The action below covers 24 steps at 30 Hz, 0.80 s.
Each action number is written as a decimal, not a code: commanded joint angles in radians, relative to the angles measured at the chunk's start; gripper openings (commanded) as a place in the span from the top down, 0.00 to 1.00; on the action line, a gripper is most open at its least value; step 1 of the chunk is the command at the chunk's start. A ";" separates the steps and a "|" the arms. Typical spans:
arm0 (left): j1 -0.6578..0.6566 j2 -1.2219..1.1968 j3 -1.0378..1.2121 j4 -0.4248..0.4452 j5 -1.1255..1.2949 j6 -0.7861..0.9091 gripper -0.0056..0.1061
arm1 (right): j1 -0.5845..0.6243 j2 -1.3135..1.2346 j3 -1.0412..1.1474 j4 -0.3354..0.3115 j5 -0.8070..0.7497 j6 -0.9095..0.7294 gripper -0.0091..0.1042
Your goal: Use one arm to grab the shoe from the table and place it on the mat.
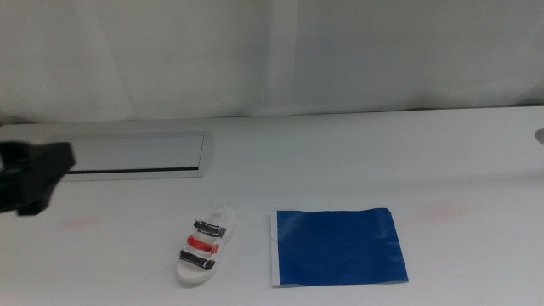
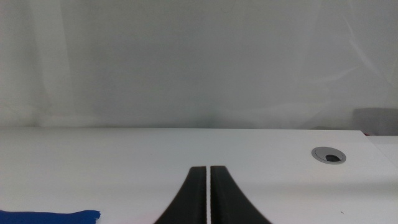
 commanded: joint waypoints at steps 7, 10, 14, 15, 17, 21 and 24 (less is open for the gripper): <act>-0.031 0.355 -0.226 -0.154 0.186 0.218 0.18 | -0.003 -0.005 0.037 -0.005 0.000 -0.007 0.94; -0.091 0.453 -0.277 -0.143 0.197 0.218 0.18 | -0.003 -0.005 0.037 -0.005 0.000 -0.007 0.94; -0.215 0.602 -0.339 -0.060 0.180 0.154 0.18 | -0.003 -0.005 0.037 -0.005 0.000 -0.007 0.94; -0.241 0.631 -0.348 -0.014 0.188 0.115 0.18 | -0.003 -0.005 0.037 -0.005 0.000 -0.007 0.94; -0.282 0.682 -0.358 0.057 0.203 0.049 0.18 | -0.003 -0.005 0.037 -0.005 0.000 -0.007 0.94; -0.339 0.782 -0.358 0.133 0.207 -0.022 0.18 | -0.003 -0.005 0.037 -0.005 0.000 -0.007 0.94; -0.347 0.839 -0.358 0.146 0.205 -0.064 0.18 | -0.003 -0.005 0.037 -0.005 0.000 -0.007 0.94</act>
